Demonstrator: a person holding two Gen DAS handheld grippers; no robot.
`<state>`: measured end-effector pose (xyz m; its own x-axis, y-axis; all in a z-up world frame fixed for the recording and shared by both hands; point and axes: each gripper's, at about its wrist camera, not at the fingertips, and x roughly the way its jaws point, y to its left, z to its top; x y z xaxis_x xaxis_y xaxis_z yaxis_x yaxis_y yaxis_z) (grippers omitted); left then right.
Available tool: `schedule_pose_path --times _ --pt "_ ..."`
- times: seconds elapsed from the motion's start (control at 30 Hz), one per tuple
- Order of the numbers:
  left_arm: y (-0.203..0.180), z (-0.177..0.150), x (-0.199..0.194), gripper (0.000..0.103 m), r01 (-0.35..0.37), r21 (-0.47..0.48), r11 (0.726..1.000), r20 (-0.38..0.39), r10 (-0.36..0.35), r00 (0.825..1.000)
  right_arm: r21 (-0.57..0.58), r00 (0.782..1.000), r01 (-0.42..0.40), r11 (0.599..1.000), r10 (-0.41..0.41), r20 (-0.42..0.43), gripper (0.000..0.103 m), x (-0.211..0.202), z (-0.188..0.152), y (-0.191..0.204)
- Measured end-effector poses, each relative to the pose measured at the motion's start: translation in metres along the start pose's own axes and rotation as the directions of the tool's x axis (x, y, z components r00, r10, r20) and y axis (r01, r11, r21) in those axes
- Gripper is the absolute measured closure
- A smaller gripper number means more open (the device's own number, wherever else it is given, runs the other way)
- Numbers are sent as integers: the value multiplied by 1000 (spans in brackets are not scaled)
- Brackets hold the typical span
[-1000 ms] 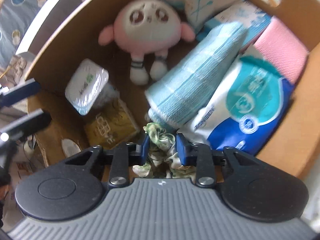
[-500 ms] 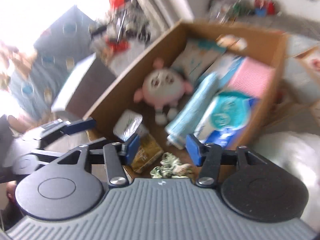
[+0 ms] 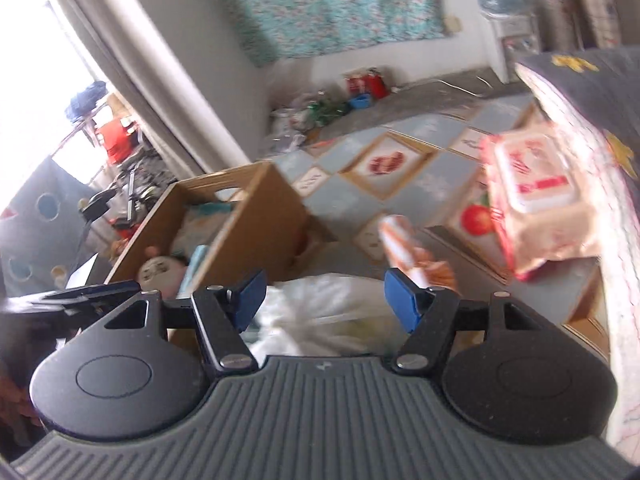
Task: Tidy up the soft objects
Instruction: 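Move the left tool to the orange-striped sock roll and grasp it, then carry the sock roll with the left tool over the cardboard box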
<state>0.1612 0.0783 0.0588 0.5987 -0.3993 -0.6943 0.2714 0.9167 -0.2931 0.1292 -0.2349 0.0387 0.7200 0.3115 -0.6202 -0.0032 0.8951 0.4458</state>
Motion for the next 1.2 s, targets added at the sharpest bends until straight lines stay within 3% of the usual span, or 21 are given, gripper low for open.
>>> schedule_pose_path --times 0.17,0.33,0.47,0.67,0.77,0.8,0.9,1.07,1.2 --pt "-27 35 77 18 40 -96 995 -147 -54 988 38 998 44 998 -42 -54 40 48 -3 -51" --pt "-54 48 152 24 -15 -96 995 -251 -10 968 62 993 55 997 -48 -104 45 104 -6 -74" --pt "-62 53 204 37 -73 -97 993 -325 38 945 50 991 50 998 -44 -128 48 130 -5 -84" --pt "-58 52 248 45 -112 -163 980 -396 39 918 22 985 58 998 -54 -161 55 151 -4 -87" --pt "-55 48 260 53 -116 -205 972 -421 19 907 44 987 37 998 -29 -157 59 151 -6 -92" --pt "-54 47 264 62 -106 -226 968 -423 0 906 48 988 35 998 -27 -153 60 150 -6 -93" --pt "-58 46 265 68 -81 -242 967 -408 -25 913 27 990 57 998 -53 -132 63 144 -8 -90" --pt "-74 54 242 73 -14 -243 970 -342 -72 937 -10 994 93 996 -93 -65 64 117 -5 -80" --pt "-90 64 203 76 67 -251 966 -258 -134 957 -65 991 129 990 -127 36 64 77 0 -61"
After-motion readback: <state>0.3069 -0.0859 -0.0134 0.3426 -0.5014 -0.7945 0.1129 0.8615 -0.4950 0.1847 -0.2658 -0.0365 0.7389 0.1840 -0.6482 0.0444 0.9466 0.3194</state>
